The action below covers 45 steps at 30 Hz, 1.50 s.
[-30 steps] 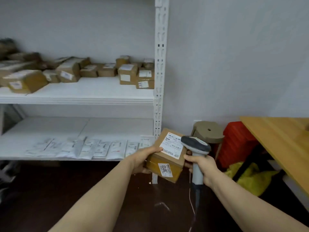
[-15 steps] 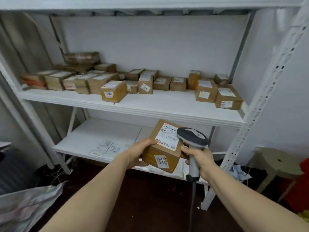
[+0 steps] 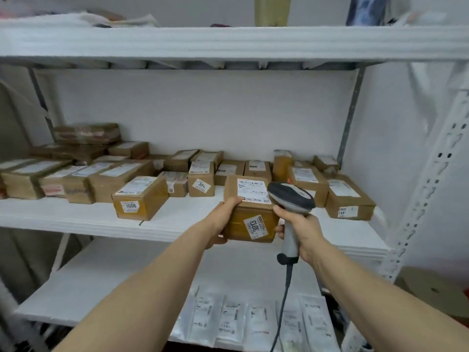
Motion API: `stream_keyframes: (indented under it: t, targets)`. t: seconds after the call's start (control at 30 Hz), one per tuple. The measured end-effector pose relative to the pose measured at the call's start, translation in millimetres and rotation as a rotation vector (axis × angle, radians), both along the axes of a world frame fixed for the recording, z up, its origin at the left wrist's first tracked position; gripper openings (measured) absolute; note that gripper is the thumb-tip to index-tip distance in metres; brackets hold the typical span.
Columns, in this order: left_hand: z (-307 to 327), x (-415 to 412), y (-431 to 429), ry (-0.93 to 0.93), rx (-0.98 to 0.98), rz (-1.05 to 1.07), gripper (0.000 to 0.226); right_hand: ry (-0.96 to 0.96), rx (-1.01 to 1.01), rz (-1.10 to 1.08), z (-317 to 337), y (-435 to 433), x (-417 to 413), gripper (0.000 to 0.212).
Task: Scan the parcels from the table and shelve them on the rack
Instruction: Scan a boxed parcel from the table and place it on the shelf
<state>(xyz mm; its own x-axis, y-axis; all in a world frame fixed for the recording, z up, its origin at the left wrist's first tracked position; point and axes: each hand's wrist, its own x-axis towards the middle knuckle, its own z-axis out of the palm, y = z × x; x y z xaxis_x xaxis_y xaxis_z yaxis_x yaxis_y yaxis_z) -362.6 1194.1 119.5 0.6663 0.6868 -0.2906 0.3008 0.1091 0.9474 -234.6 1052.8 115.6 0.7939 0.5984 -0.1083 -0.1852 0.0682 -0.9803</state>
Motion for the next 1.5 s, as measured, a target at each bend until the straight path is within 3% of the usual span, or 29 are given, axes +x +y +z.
stream_keyframes:
  t: [0.47,0.57,0.7,0.8,0.9,1.03,1.17,1.27,1.33,1.43,1.5]
  targets:
    - [-15,122,66,0.237,0.030,-0.253,0.047,0.096,-0.129,-0.160,-14,43,92,0.027]
    - [-16,118,72,0.235,0.004,-0.277,0.069,0.092,-0.139,-0.164,-16,42,90,0.023]
    - [-12,111,83,0.245,-0.100,-0.384,0.137,0.051,-0.186,-0.217,-14,31,86,0.016]
    - [0,114,95,0.373,0.242,-0.429,0.160,0.044,-0.187,-0.336,-14,20,80,0.016]
    - [10,127,107,0.390,0.554,-0.496,0.157,0.091,-0.151,-0.442,-15,10,70,0.015]
    - [12,142,107,0.357,0.541,-0.666,0.160,0.138,-0.095,-0.360,-21,0,39,0.015]
    - [2,150,76,0.533,0.806,-0.529,0.152,0.170,0.014,-0.422,-31,-8,17,0.024]
    - [-8,153,52,0.510,0.782,-0.467,0.124,0.196,0.132,-0.574,-33,-19,18,0.018]
    - [-12,159,35,0.419,0.780,-0.562,0.108,0.192,0.149,-0.658,-33,-30,25,0.023]
    - [-14,164,6,0.314,0.798,-0.758,0.113,0.173,0.083,-0.747,-33,-45,41,0.038]
    - [-16,172,-10,0.286,0.854,-0.770,0.112,0.172,0.085,-0.825,-32,-54,53,0.054]
